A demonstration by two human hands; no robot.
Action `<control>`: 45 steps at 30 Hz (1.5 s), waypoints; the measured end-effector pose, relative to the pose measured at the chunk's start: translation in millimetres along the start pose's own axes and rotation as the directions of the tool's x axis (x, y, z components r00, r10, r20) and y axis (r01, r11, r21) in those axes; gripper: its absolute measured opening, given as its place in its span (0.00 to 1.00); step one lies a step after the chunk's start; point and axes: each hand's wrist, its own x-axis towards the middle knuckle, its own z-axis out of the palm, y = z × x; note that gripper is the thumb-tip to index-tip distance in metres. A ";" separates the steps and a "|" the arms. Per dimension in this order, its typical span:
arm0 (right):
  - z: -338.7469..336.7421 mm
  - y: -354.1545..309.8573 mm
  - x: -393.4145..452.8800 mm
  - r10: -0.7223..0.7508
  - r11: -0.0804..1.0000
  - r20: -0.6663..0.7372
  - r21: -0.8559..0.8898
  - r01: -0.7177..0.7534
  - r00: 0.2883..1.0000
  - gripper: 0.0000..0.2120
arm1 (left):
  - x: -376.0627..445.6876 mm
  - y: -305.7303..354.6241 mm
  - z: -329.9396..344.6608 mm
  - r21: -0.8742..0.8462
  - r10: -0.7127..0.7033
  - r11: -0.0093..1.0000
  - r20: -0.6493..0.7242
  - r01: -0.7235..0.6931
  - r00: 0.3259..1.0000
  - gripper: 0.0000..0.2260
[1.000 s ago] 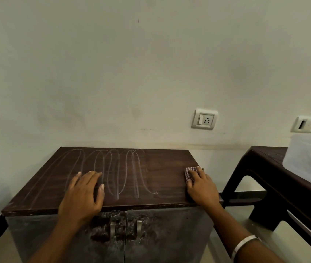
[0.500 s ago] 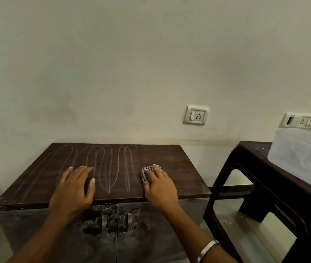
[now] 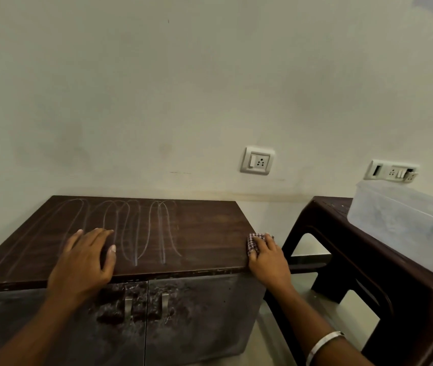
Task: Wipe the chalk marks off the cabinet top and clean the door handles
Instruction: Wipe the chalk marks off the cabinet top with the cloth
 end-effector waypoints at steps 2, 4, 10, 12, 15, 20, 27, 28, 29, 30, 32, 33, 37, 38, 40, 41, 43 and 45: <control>3.0 -8.2 -3.1 0.019 1.000 -0.011 -0.022 -0.019 1.000 0.25 | 0.5 0.1 -0.9 0.000 0.007 1.000 -0.010 -0.007 1.000 0.27; 6.8 -20.8 -8.9 0.008 0.999 -0.012 -0.047 -0.009 1.000 0.25 | 0.3 1.5 -2.6 -0.005 0.005 1.000 -0.016 -0.005 1.000 0.27; 28.0 -82.8 -33.0 -0.095 0.995 0.029 -0.022 0.096 0.995 0.24 | -1.4 -2.7 -5.1 -0.011 0.027 1.000 -0.005 -0.027 1.000 0.27; 34.2 -102.2 -39.3 -0.119 0.993 0.048 -0.007 0.120 0.992 0.25 | -2.5 -7.2 -7.2 -0.004 0.041 0.999 -0.010 -0.041 0.999 0.27; 42.2 -127.4 -48.2 -0.167 0.986 0.083 0.001 0.167 0.983 0.25 | -4.0 -12.8 -11.0 0.003 0.041 0.999 -0.016 -0.041 0.999 0.26; 58.4 -170.5 -63.5 -0.254 0.967 0.142 0.022 0.253 0.957 0.25 | -5.2 -19.0 -13.6 -0.003 0.026 1.000 -0.027 -0.026 0.999 0.25; 74.2 -207.7 -70.2 -0.364 0.931 0.165 0.028 0.364 0.917 0.26 | -8.1 -20.4 -15.7 0.006 0.002 1.000 -0.043 -0.002 0.999 0.25; 74.0 -206.5 -68.4 -0.378 0.925 0.162 0.025 0.379 0.912 0.26 | -7.9 -19.9 -16.0 0.004 -0.002 1.000 -0.045 0.002 0.999 0.25; 73.6 -204.2 -66.5 -0.393 0.919 0.160 0.024 0.395 0.905 0.26 | -7.7 -20.2 -16.5 0.002 -0.007 1.000 -0.046 0.007 0.999 0.25; 72.6 -199.2 -64.2 -0.405 0.913 0.160 0.023 0.406 0.900 0.25 | -7.8 -20.2 -16.7 0.000 -0.010 1.000 -0.045 0.010 0.999 0.25; 68.7 -183.3 -56.8 -0.394 0.917 0.152 0.008 0.398 0.906 0.25 | -7.5 -20.5 -16.7 -0.002 -0.009 1.000 -0.047 0.008 0.999 0.25; 66.1 -172.8 -51.0 -0.370 0.927 0.141 -0.008 0.375 0.918 0.25 | -7.4 -20.3 -16.5 -0.003 -0.006 1.000 -0.051 0.006 0.999 0.25; 54.1 -135.7 -29.2 -0.234 0.968 0.109 -0.062 0.242 0.966 0.26 | -7.3 -20.6 -15.8 -0.004 -0.002 1.000 -0.058 0.002 0.998 0.25; 53.2 -133.1 -27.3 -0.215 0.972 0.107 -0.067 0.223 0.971 0.26 | -7.5 -20.4 -15.6 -0.003 -0.001 1.000 -0.057 0.000 0.998 0.25; 54.3 -138.7 -26.8 -0.198 0.975 0.100 -0.082 0.207 0.975 0.26 | -7.4 -19.8 -15.3 -0.007 0.000 1.000 -0.058 -0.001 0.998 0.25; 56.3 -145.1 -27.7 -0.198 0.975 0.100 -0.084 0.206 0.975 0.25 | -7.7 -19.8 -14.9 -0.011 0.001 1.000 -0.061 -0.002 0.998 0.25; 61.7 -163.6 -29.0 -0.228 0.969 0.110 -0.072 0.236 0.968 0.25 | -8.0 -19.6 -14.2 -0.017 0.004 1.000 -0.076 -0.005 0.997 0.25; 70.9 -186.9 -31.2 -0.292 0.952 0.132 -0.049 0.301 0.947 0.25 | -8.3 -19.7 -13.4 -0.014 0.009 1.000 -0.087 -0.011 0.996 0.25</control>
